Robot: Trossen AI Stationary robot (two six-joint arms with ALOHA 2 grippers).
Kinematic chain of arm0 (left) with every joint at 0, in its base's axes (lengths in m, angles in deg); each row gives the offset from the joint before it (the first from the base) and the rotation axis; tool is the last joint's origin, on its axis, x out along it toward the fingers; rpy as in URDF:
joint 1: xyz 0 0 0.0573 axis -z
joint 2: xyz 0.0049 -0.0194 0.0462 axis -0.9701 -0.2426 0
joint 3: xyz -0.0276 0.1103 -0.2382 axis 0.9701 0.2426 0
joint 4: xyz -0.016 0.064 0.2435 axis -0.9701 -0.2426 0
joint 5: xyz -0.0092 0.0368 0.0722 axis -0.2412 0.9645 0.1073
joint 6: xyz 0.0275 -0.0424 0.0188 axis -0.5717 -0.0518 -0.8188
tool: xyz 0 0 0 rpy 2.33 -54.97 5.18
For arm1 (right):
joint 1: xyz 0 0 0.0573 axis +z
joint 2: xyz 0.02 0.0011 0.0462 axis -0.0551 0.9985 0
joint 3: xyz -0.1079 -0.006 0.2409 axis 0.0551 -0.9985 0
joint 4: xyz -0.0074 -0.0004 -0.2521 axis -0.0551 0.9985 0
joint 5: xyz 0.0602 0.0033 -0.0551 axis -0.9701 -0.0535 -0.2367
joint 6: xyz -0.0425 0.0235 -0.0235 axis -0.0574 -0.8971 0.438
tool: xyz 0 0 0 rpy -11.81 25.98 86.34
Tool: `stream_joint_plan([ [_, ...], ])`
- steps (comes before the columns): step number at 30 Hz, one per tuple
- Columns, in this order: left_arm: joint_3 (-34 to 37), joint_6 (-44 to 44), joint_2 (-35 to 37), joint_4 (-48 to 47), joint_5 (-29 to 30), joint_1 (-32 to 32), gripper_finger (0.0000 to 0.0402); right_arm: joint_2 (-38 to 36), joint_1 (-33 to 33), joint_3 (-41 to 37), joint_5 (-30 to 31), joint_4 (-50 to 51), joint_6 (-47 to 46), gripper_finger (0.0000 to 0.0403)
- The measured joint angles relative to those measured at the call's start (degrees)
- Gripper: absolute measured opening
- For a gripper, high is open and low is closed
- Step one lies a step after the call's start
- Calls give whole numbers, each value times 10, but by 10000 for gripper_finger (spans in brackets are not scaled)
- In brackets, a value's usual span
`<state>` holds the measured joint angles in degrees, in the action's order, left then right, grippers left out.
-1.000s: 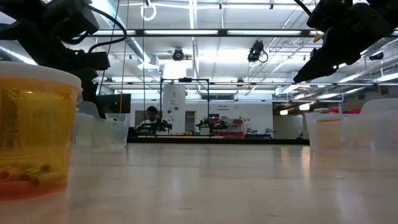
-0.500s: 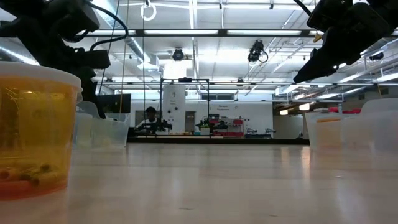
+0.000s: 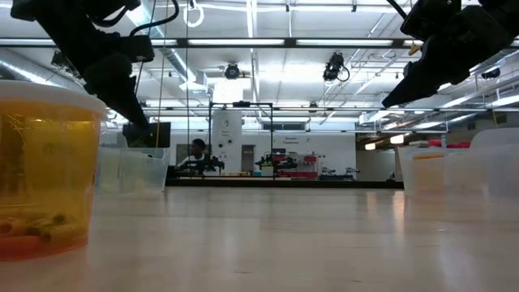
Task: Pick and place medicine bottles into bin by pill shape (circle, oval)
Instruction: Put the large orange pill bottle into the right transparent bin
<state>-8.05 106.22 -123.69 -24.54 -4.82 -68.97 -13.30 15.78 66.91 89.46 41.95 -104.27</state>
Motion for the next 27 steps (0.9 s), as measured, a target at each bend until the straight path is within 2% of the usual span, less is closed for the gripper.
stream_joint_plan([
  [5, -1, -58, 15, 56, -26, 10, 183, -2, 0, 0, 0, -38, 46, 206],
  [11, -1, -199, 35, 192, -125, 35, 165, -9, -6, 0, -7, -61, 100, 203],
  [16, -1, -284, 35, 257, -164, 40, 142, -47, -29, 0, -40, -64, 127, 182],
  [21, -1, -315, 44, 268, -180, 40, 118, -93, -43, 0, -78, -62, 136, 159],
  [27, 24, -313, 70, 299, -195, 40, 94, -122, -43, 0, -94, -65, 158, 141],
])
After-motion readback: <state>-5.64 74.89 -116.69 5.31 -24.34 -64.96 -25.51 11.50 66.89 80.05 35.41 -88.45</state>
